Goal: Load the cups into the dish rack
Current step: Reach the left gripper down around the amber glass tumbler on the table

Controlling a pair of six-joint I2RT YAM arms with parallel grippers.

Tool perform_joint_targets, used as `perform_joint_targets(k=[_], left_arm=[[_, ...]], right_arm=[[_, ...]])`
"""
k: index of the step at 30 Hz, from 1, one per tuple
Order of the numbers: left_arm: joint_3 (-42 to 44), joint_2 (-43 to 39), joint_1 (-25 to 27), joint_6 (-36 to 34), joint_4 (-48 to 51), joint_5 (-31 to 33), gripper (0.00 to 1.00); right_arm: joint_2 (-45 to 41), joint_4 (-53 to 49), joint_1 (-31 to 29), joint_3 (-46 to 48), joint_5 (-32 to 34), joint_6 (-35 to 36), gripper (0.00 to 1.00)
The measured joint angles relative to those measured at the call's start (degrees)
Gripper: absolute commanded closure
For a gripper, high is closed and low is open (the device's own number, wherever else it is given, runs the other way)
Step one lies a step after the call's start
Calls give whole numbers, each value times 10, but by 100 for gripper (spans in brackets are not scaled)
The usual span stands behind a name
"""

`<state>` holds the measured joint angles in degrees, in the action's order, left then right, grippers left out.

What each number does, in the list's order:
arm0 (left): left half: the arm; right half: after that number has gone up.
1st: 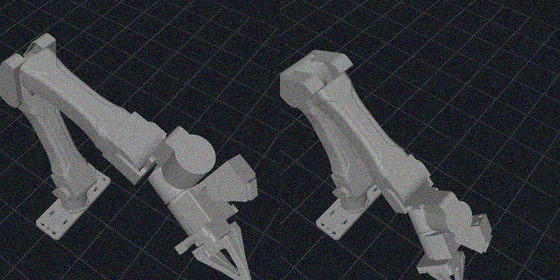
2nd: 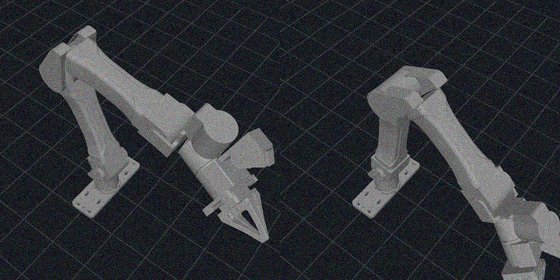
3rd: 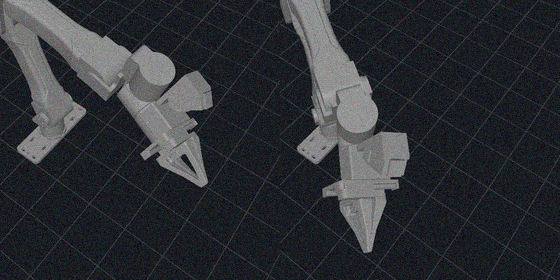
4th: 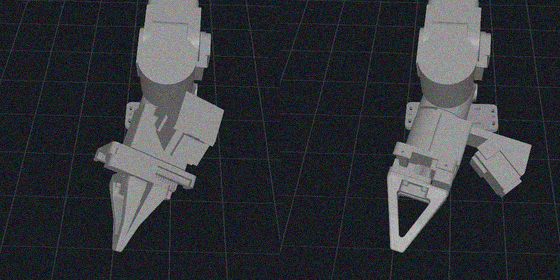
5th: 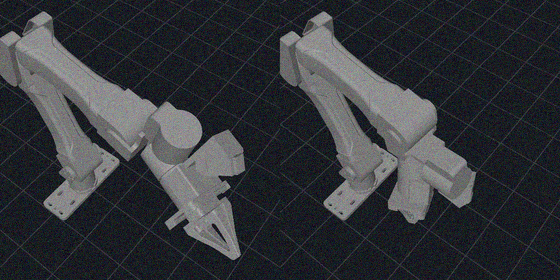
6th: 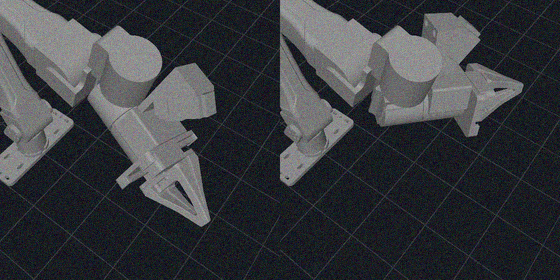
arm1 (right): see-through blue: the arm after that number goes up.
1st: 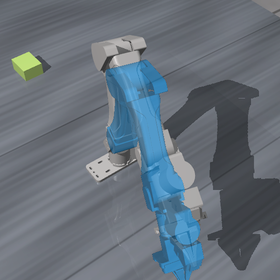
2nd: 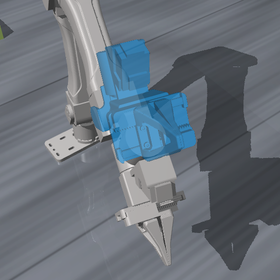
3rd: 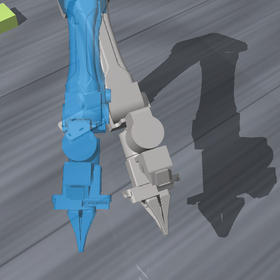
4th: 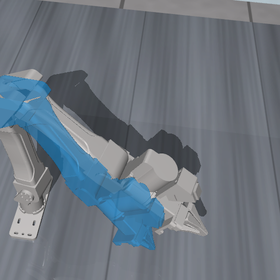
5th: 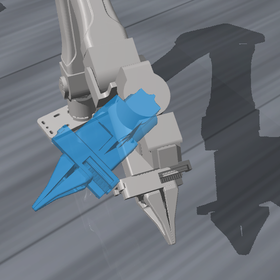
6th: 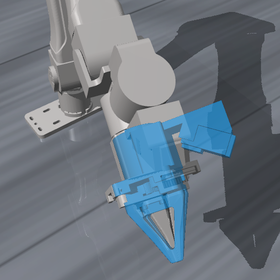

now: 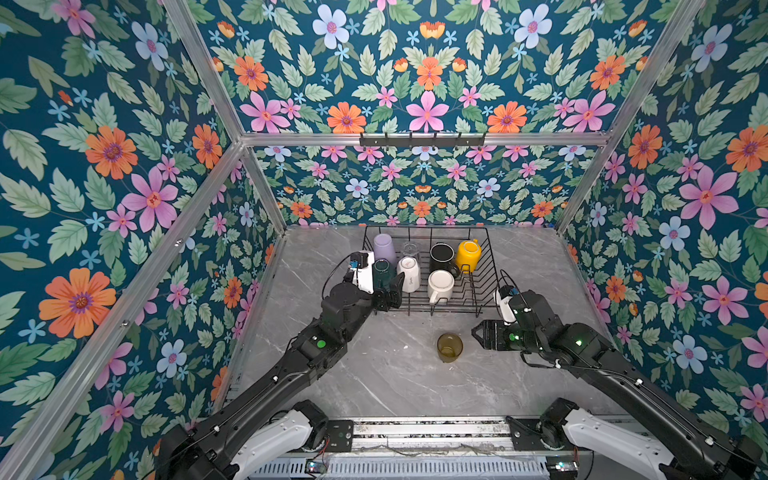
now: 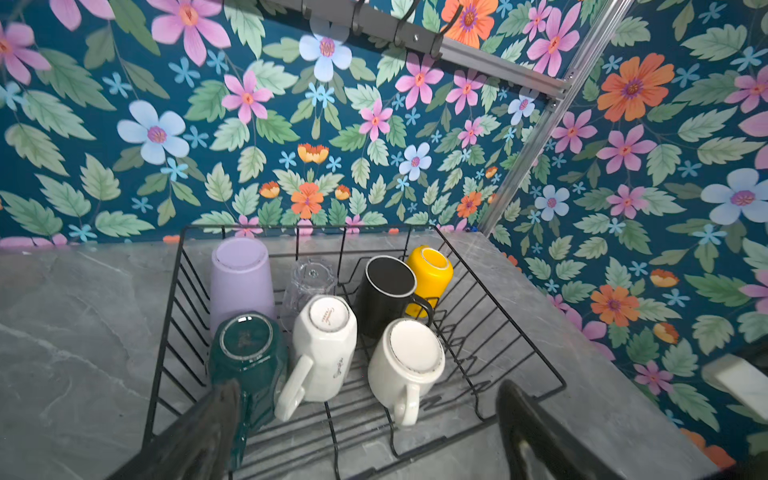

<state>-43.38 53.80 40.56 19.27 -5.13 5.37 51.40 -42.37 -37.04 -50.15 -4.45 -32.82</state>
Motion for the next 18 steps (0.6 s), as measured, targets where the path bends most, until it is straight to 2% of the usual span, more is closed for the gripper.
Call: perform_joint_targets(k=[5, 8, 14, 18], left_arm=[[-30, 7, 1, 54, 122, -109, 16], [-47, 24, 19, 84, 189, -148, 19], [-69, 83, 123, 122, 272, -153, 21], [-86, 124, 162, 137, 305, -123, 27]], right_arm=[[0, 2, 0, 4, 8, 0, 18], [4, 5, 0, 4, 13, 0, 16], [6, 22, 3, 11, 18, 0, 11], [-1, 35, 16, 23, 16, 0, 9]])
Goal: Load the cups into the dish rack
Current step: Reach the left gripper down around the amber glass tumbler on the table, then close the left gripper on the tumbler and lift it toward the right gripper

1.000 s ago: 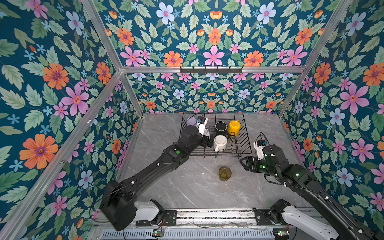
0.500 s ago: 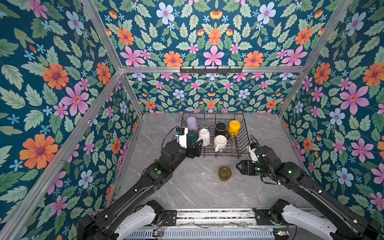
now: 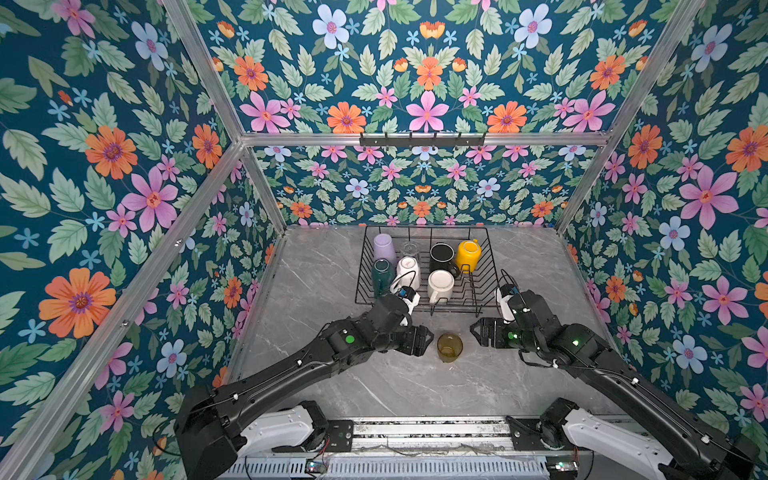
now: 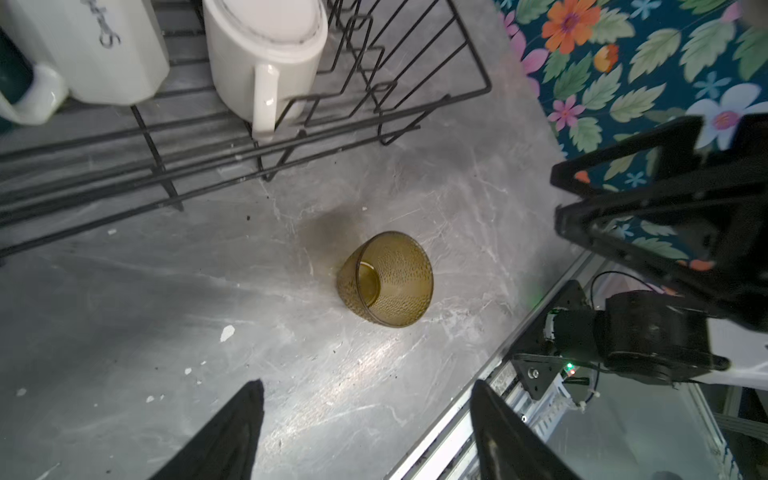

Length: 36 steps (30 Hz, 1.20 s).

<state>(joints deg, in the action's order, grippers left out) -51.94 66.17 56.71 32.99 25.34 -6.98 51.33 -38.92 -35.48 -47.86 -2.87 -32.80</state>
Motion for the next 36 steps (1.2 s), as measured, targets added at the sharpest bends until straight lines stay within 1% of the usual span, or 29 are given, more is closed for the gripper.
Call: perform_joint_targets(k=[5, 13, 24, 27, 36], left_arm=[[-9, 31, 33, 16, 17, 28, 29], [-22, 109, 74, 33, -1, 44, 32], [-63, 196, 78, 43, -23, 73, 37], [-75, 222, 78, 42, -28, 74, 41], [-83, 269, 63, 40, -30, 71, 49]], right_arm=[[-17, 8, 23, 27, -11, 0, 7], [-38, 12, 27, 45, -14, -1, 3], [-80, 8, 29, 66, -5, -3, 3], [-90, -2, 29, 67, 0, -3, 3], [-105, -7, 29, 77, 5, -7, 3]])
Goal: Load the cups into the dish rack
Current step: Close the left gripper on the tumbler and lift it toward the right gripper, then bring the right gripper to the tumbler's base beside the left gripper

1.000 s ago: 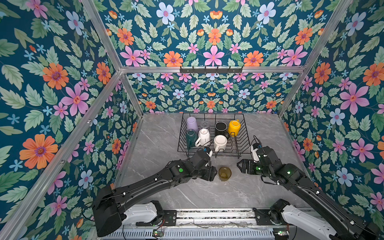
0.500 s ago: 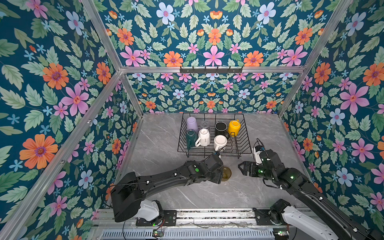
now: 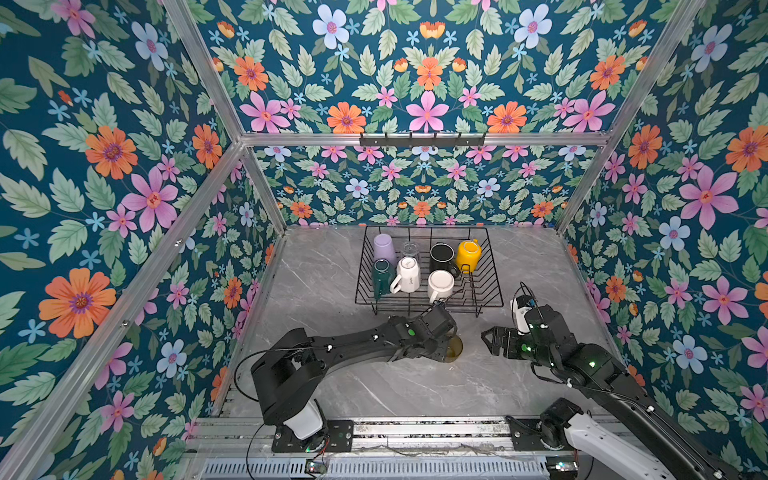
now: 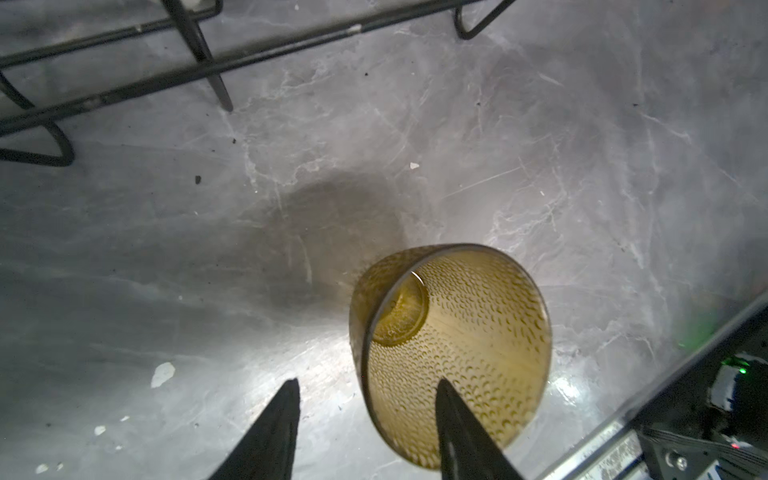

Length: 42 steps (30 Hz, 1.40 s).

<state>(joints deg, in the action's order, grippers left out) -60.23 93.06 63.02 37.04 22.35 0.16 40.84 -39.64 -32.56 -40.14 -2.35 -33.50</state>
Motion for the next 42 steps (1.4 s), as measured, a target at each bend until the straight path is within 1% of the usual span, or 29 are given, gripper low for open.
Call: perform_joint_targets(k=[2, 9, 13, 16, 21, 24, 28, 31, 33, 36, 38, 40, 42], left_arm=[[-2, 10, 0, -1, -4, -4, 53], [-2, 38, -16, -5, -17, -18, 71], [-3, 45, -18, -11, -23, -31, 85], [-3, 45, -18, -13, -25, -34, 100], [12, 23, -19, -12, -26, -32, 100], [35, -18, -20, -12, -30, -29, 100], [100, -116, -30, -19, -70, -34, 100], [158, -197, -52, -28, -123, -49, 100], [199, -246, -76, -29, -176, -78, 100], [258, -295, -122, -16, -265, -141, 100], [285, -308, -143, -1, -320, -176, 100], [305, -313, -152, 10, -381, -217, 100], [324, -309, -162, 32, -453, -273, 100]], right_arm=[[0, 0, 0, 3, 0, 0, 3], [-2, 0, 0, 7, 0, 0, 3], [-5, 1, 0, 9, 0, 0, 3], [-6, 1, 0, 12, 0, 0, 3], [-4, 2, 0, 11, -1, 0, 3], [-3, 7, 0, 9, -5, 0, 3], [-12, 40, 0, 11, -32, 0, 3], [-23, 75, 0, 18, -64, 0, 3], [-32, 107, 1, 24, -93, -4, 3], [-42, 161, 9, 35, -143, -10, 2], [-44, 195, 16, 40, -176, -23, 2], [-42, 231, 20, 46, -208, -27, 2], [-37, 269, 21, 52, -241, -40, 2]])
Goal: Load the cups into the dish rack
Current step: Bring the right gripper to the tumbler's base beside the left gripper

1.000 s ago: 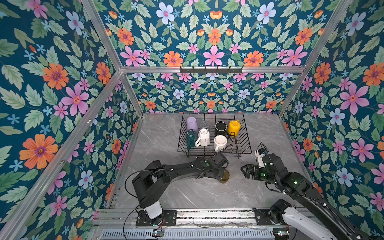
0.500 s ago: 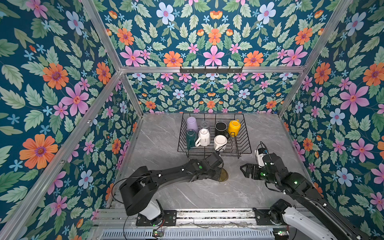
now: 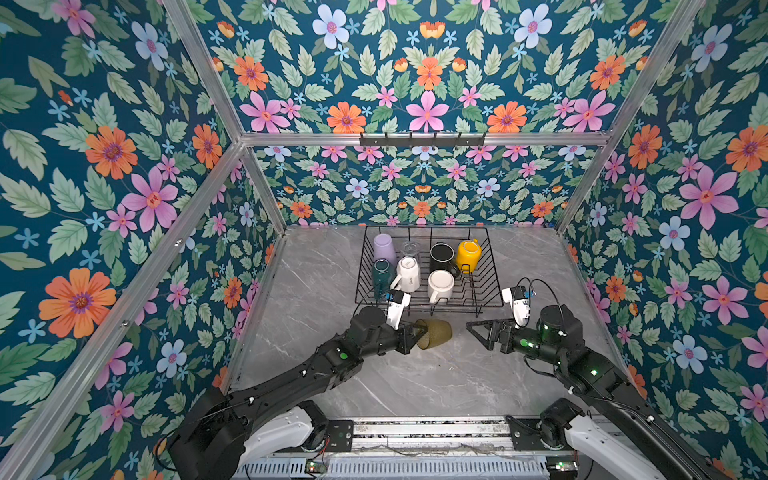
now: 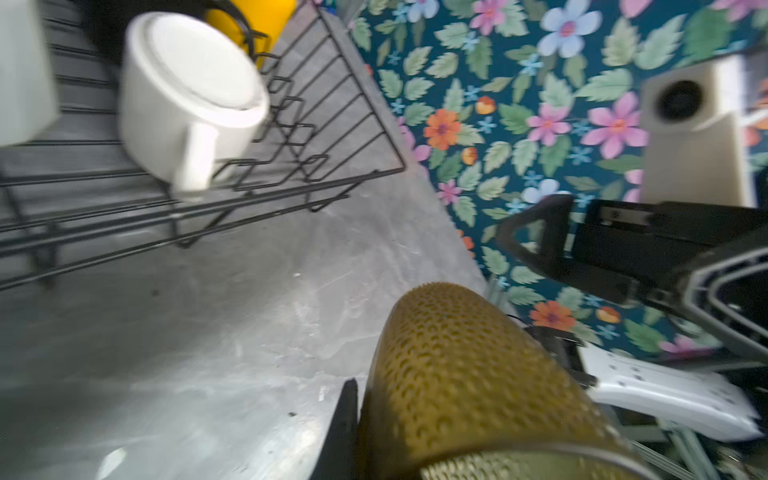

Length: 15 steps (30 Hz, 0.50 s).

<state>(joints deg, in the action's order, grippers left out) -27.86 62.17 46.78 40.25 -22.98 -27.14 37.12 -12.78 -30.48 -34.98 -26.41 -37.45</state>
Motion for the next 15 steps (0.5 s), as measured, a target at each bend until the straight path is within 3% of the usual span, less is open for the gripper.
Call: perform_joint_targets(k=[7, 15], left_arm=[[40, 56, -41, 96, -228, -108, 100], [42, 104, -45, 153, -354, -164, 100]], right_arm=[[49, 110, 2, 5, -96, -29, 2], [114, 192, 2, 3, -165, -60, 7]])
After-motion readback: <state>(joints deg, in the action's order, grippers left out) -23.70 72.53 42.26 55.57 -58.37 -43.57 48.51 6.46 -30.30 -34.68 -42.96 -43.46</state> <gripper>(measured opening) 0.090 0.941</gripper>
